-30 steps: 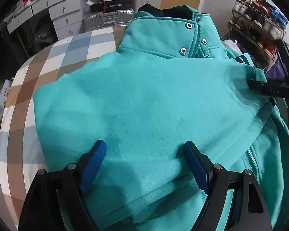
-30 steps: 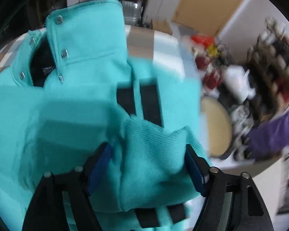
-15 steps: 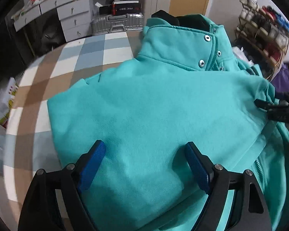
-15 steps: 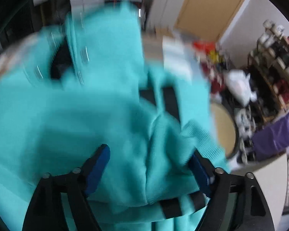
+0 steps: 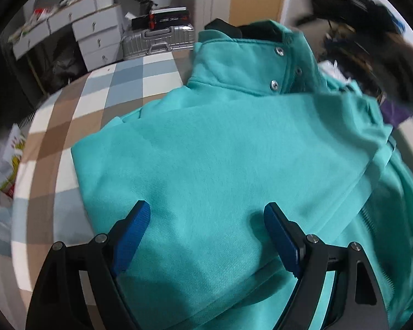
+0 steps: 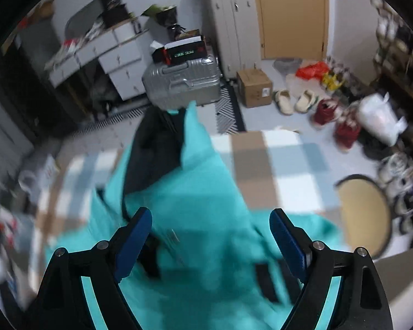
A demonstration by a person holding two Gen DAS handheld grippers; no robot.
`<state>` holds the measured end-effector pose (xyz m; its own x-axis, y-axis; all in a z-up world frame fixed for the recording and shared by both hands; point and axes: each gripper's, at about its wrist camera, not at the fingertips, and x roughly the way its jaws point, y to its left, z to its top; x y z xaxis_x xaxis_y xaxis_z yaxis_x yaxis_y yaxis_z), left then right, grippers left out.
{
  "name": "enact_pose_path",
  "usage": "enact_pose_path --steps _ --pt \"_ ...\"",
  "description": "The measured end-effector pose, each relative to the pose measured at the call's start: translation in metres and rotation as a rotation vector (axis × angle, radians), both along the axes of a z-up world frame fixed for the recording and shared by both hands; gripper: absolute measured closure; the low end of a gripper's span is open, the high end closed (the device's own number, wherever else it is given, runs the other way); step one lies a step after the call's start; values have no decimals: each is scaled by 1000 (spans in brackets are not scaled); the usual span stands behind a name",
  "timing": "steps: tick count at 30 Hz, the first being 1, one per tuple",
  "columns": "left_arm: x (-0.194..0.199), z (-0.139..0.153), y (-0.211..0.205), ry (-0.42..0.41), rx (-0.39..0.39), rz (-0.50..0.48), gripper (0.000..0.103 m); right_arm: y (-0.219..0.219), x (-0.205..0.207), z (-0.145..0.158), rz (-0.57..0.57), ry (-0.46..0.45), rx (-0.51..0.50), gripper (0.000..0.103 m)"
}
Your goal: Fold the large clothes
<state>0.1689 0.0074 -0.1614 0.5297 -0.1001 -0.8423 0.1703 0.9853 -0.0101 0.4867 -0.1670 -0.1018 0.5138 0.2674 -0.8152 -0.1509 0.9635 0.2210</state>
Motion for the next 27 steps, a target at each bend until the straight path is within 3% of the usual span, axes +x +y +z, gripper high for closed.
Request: enact_pose_path --steps 5,7,9,12,15,17,22,27 --pt "-2 -1 4 -2 13 -24 22 22 47 -41 -59 81 -75 18" --pt "-3 0 5 1 8 -25 22 24 48 -50 -55 96 -73 38" --pt "-3 0 3 4 10 -17 22 28 36 -46 -8 60 -114 74" --pt "-3 -1 1 1 24 -4 22 36 -11 -22 139 -66 -160 82" --pt "-4 -1 1 4 22 7 22 35 -84 4 287 -202 -145 84" --pt "-6 0 3 13 7 12 22 30 -121 9 333 -211 -130 85" --pt "-7 1 6 22 -18 24 22 20 -191 -5 412 -88 -100 84" --pt "-9 0 3 20 7 13 22 3 -200 -22 392 73 -70 67"
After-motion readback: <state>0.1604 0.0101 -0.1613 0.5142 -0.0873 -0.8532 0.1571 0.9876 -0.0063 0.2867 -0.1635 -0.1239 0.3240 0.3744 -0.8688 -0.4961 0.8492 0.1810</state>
